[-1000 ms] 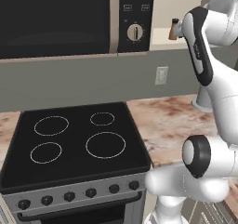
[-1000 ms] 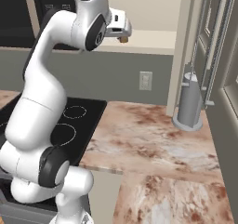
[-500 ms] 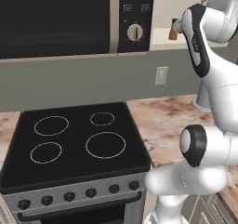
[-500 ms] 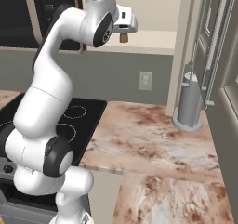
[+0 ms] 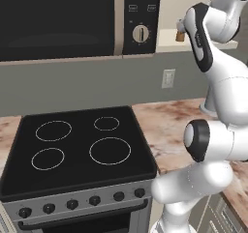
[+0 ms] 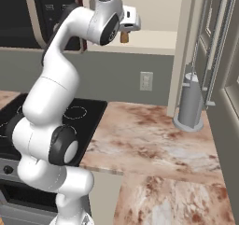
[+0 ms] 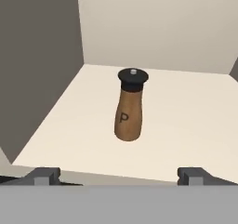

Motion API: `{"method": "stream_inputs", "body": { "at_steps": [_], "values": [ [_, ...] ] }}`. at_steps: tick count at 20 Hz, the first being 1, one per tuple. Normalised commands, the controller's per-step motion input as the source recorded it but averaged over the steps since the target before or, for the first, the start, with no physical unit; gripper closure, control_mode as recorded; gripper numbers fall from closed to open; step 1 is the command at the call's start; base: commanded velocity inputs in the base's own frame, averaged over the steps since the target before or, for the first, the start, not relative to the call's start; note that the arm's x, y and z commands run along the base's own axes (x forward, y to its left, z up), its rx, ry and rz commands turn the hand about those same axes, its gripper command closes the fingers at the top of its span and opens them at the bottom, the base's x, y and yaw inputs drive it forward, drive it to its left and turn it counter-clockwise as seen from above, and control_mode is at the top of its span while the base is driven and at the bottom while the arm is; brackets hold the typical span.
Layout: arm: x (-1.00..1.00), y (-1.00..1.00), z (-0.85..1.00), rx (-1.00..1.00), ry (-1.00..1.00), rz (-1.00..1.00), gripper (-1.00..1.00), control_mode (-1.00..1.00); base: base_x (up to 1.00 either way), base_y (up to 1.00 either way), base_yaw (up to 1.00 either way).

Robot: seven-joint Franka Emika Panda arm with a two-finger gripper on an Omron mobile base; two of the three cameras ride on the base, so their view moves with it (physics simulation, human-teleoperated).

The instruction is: Retrieve the shaker from the cabinet and place it next the steak on a plate on the dining table.

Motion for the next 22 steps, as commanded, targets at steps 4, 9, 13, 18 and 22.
{"method": "stream_inputs", "body": {
  "at_steps": [4,9,13,18,22],
  "values": [
    [0.23,-0.06,0.00,0.00,0.00,0.09,-1.00,-1.00,0.00,0.00,0.00],
    [0.22,-0.12,0.00,0.00,0.00,0.09,-1.00,-1.00,0.00,0.00,0.00],
    [0.29,-0.08,0.00,0.00,-0.02,0.08,-1.00,-1.00,0.00,0.00,0.00],
    [0.35,-0.02,0.00,0.00,0.00,0.04,-1.00,-1.00,0.00,0.00,0.00],
    [0.31,-0.13,0.01,0.00,0.00,0.01,-1.00,-1.00,0.00,0.00,0.00]
  ]
}}
